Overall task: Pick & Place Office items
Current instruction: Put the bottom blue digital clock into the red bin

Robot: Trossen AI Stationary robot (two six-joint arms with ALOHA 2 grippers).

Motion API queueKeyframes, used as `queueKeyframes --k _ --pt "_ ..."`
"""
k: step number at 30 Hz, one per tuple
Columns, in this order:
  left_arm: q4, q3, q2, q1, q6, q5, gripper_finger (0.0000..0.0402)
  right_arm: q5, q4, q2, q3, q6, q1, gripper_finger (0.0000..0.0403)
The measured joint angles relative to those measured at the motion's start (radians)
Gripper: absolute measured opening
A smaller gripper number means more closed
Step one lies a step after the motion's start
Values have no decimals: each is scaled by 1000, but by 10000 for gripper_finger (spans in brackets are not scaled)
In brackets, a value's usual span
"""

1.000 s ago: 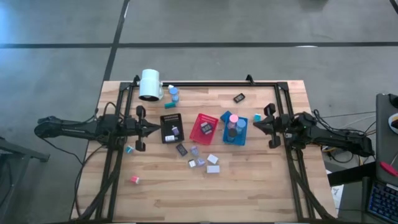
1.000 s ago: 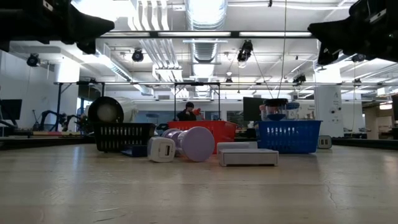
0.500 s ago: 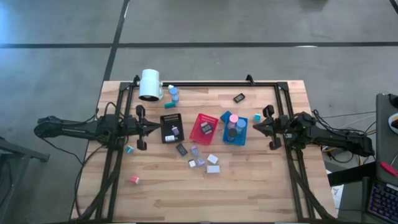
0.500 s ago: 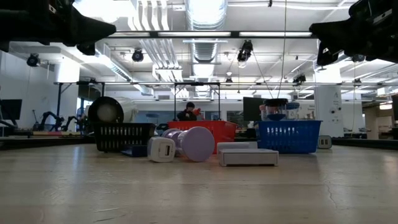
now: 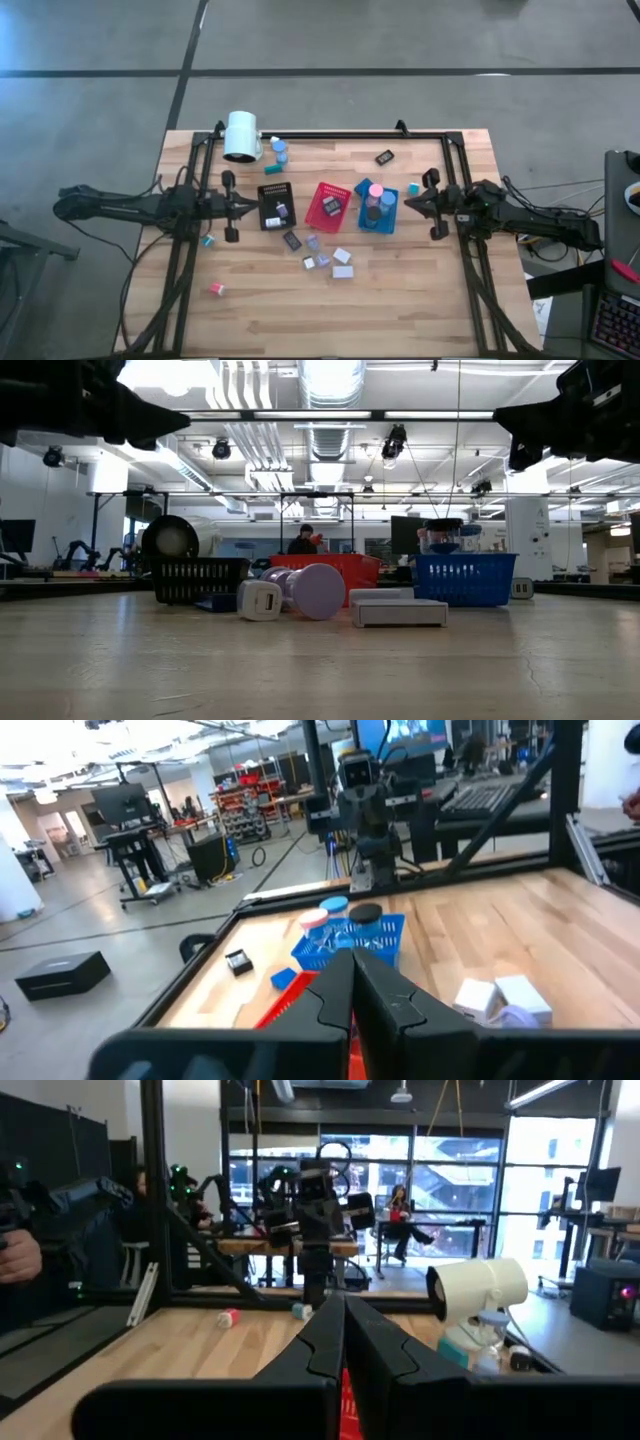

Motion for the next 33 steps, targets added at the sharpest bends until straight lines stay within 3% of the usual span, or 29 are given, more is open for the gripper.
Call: queueKeyframes --k 6,14,21,26,30,33 --pt "66 0 27 0 2 0 12 0 -1 12 0 14 0 8" --pt "98 15 37 0 -193 2 12 3 6 11 0 46 0 8" --pt "76 73 191 -1 -360 6 12 3 8 10 0 55 0 8" --pt "-100 212 357 -1 -395 -8 12 3 8 10 0 69 0 8" --pt "-352 381 519 -3 -397 -23 12 3 8 10 0 75 0 8" --pt "-593 529 663 -20 -352 20 21 3 9 10 0 98 0 9"
